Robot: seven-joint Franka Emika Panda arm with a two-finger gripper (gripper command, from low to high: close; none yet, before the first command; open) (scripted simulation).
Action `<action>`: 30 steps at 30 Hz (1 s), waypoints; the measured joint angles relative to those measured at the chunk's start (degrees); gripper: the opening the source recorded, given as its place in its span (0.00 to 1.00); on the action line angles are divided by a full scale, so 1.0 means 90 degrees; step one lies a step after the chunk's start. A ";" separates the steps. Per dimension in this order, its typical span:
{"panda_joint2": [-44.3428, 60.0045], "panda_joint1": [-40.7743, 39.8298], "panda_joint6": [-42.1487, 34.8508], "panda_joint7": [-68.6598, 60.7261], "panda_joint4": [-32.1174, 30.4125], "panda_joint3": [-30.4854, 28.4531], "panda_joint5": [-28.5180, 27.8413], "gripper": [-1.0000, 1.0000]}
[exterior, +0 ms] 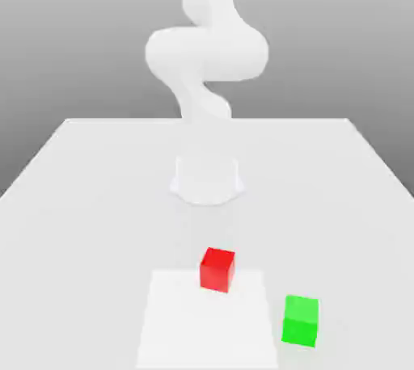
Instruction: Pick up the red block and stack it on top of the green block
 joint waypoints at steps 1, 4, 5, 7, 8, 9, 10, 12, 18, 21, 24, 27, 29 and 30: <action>0.0188 -0.0019 0.0154 0.0088 -0.0204 0.0038 0.0018 0.50; 0.0743 -0.0070 0.0605 0.0353 -0.0802 0.0150 0.0066 0.50; 0.0926 -0.0086 0.0754 0.0441 -0.1001 0.0186 0.0081 0.50; 0.1292 -0.0116 0.1051 0.0619 -0.1401 0.0261 0.0112 0.50; 0.1477 -0.0120 0.1200 0.0716 -0.1603 0.0287 0.0120 0.50; 0.1665 -0.0136 0.1351 0.0808 -0.1809 0.0325 0.0135 0.50; 0.1856 -0.0143 0.1505 0.0905 -0.2018 0.0355 0.0145 0.50; 0.2255 -0.0170 0.1823 0.1104 -0.2448 0.0431 0.0173 0.50; 0.4154 -0.0263 0.3281 0.1809 -0.3542 0.0618 0.0095 0.50; 0.5058 -0.0191 0.4016 0.2124 -0.3540 0.0448 -0.0255 0.50; 0.5743 0.0065 0.4599 0.2302 -0.3460 0.0134 -0.0494 0.00; 0.5743 0.0063 0.4602 0.2308 -0.3460 0.0135 -0.0500 0.00; 0.5743 0.0065 0.4606 0.2318 -0.3459 0.0137 -0.0510 0.00; 0.5844 0.0108 0.4692 0.2338 -0.3446 0.0089 -0.0537 0.00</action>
